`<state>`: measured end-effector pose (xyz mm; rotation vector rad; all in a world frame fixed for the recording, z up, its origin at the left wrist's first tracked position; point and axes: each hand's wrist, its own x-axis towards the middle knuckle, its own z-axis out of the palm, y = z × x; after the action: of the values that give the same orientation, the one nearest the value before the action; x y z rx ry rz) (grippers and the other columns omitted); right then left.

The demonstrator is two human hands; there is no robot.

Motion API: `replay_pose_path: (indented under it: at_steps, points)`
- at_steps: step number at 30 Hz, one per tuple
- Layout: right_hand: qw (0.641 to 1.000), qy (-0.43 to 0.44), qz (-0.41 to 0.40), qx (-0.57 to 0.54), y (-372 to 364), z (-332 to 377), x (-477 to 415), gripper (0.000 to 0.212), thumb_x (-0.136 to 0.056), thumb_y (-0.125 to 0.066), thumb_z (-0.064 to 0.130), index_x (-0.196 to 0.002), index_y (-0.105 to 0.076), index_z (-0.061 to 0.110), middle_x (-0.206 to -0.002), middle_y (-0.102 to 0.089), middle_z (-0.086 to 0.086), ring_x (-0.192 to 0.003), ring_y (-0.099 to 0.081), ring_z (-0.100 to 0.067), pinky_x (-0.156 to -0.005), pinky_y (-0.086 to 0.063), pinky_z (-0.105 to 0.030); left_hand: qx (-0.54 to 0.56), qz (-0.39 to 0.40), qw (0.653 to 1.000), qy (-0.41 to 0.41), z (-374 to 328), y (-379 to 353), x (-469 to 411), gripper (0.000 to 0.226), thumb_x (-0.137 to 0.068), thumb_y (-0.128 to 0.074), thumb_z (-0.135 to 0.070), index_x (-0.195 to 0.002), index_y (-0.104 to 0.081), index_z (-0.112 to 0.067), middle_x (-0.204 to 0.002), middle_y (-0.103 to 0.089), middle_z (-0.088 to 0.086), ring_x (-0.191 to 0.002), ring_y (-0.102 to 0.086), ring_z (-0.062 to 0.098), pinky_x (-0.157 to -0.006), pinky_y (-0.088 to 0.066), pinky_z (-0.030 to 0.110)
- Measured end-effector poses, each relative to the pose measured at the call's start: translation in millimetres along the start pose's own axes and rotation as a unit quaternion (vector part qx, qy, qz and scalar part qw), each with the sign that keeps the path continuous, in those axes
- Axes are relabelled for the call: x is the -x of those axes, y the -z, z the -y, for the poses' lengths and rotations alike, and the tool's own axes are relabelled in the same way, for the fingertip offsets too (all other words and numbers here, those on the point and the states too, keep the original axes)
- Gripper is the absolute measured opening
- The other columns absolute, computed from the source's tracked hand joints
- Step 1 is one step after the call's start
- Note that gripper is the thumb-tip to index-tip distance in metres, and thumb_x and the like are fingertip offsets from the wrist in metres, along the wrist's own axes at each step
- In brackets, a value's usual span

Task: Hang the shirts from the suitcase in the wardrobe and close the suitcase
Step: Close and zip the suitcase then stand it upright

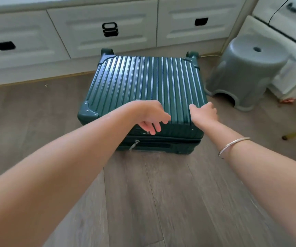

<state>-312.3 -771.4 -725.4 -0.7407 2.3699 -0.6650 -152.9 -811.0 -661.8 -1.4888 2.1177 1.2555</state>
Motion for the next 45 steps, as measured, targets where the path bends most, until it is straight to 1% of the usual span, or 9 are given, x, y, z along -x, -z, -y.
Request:
replay_pose_path:
  at_steps: [7,11,15,19,22,25,27,36,45]
  points:
    - [0.992,0.059,0.002,0.112,13.5,4.4,25.3,0.056,-0.087,-0.045,0.050,-0.122,-0.048,0.006,-0.121,-0.060,-0.012,-0.106,-0.062,-0.034,-0.082,-0.048,-0.033,0.040,-0.177,0.977,-0.112,-13.2,-4.7,-6.1,0.029,-0.097,-0.047,-0.022,-0.119,-0.063,-0.013,-0.118,-0.064,0.004,-0.084,-0.057,0.013,-0.075,-0.043,0.025]
    - [0.974,0.044,0.224,0.003,16.3,7.4,41.4,0.037,-0.087,-0.056,0.027,-0.109,-0.059,-0.003,-0.097,-0.070,-0.019,-0.075,-0.073,-0.032,-0.072,-0.061,-0.038,0.000,-0.201,0.975,-0.092,-12.8,-10.3,-19.6,0.039,-0.093,-0.055,-0.027,-0.131,-0.056,-0.019,-0.141,-0.049,0.005,-0.125,-0.048,0.021,-0.095,-0.037,0.026]
    - [0.824,0.015,0.565,-0.044,10.9,4.3,60.6,0.028,-0.098,-0.050,0.006,-0.125,-0.053,0.004,-0.134,-0.053,-0.020,-0.111,-0.063,-0.028,-0.092,-0.055,-0.036,-0.072,-0.214,0.972,-0.056,-13.7,-20.3,-40.6,0.067,-0.086,-0.062,-0.042,-0.146,-0.036,-0.028,-0.155,-0.026,0.002,-0.143,-0.024,0.023,-0.114,-0.027,0.045]
    - [0.738,0.039,0.674,-0.005,-20.1,-4.9,69.7,0.038,-0.101,-0.043,0.006,-0.137,-0.048,0.015,-0.152,-0.038,-0.003,-0.138,-0.040,-0.021,-0.107,-0.041,-0.043,-0.115,-0.231,0.966,-0.020,-7.1,-28.4,-54.6,0.083,-0.082,-0.065,-0.048,-0.151,-0.021,-0.032,-0.162,-0.009,-0.001,-0.150,-0.002,0.019,-0.119,-0.010,0.046]
    - [0.802,0.035,0.595,-0.032,-29.9,-8.6,57.1,0.037,-0.100,-0.045,0.008,-0.136,-0.049,0.009,-0.142,-0.051,-0.008,-0.130,-0.050,-0.023,-0.106,-0.044,-0.041,-0.145,-0.245,0.959,-0.014,-1.7,-27.7,-62.4,0.094,-0.080,-0.069,-0.045,-0.153,-0.012,-0.030,-0.163,-0.001,-0.001,-0.150,0.006,0.022,-0.120,-0.003,0.048]
    - [0.933,0.054,0.354,-0.019,-31.8,-13.0,28.5,0.037,-0.094,-0.048,0.005,-0.130,-0.055,0.000,-0.131,-0.059,-0.020,-0.122,-0.056,-0.031,-0.103,-0.046,-0.043,-0.180,-0.237,0.955,-0.003,-1.1,-23.9,-69.9,0.109,-0.075,-0.075,-0.045,-0.153,0.000,-0.032,-0.161,0.014,0.003,-0.148,0.015,0.026,-0.118,0.001,0.053]
    - [0.963,0.064,0.262,-0.030,-31.5,-17.5,6.6,0.040,-0.092,-0.047,0.005,-0.131,-0.050,0.000,-0.133,-0.055,-0.018,-0.122,-0.053,-0.031,-0.102,-0.047,-0.041,-0.212,-0.217,0.953,0.007,-3.6,-22.0,-74.3,0.116,-0.073,-0.077,-0.044,-0.152,0.008,-0.035,-0.160,0.021,0.004,-0.147,0.020,0.030,-0.116,0.004,0.058]
    - [0.959,0.127,0.223,-0.123,-48.5,-9.5,-26.2,0.057,-0.096,-0.041,-0.001,-0.149,-0.025,0.013,-0.141,-0.045,-0.011,-0.124,-0.048,-0.025,-0.093,-0.038,-0.022,-0.269,-0.156,0.950,0.007,3.0,-15.6,-53.2,0.115,-0.078,-0.071,-0.015,-0.145,0.015,-0.053,-0.160,0.016,0.005,-0.146,0.013,0.039,-0.111,-0.007,0.066]
    - [0.954,0.176,0.229,0.079,-97.2,-15.4,-27.4,0.049,-0.091,-0.033,0.002,-0.132,-0.038,0.029,-0.133,-0.053,-0.008,-0.129,-0.044,-0.035,-0.111,-0.031,-0.052,-0.395,-0.182,0.899,-0.037,35.7,-11.2,-26.0,0.118,-0.064,-0.079,-0.044,-0.147,0.005,-0.049,-0.153,-0.013,0.004,-0.137,-0.019,0.034,-0.096,-0.034,0.059]
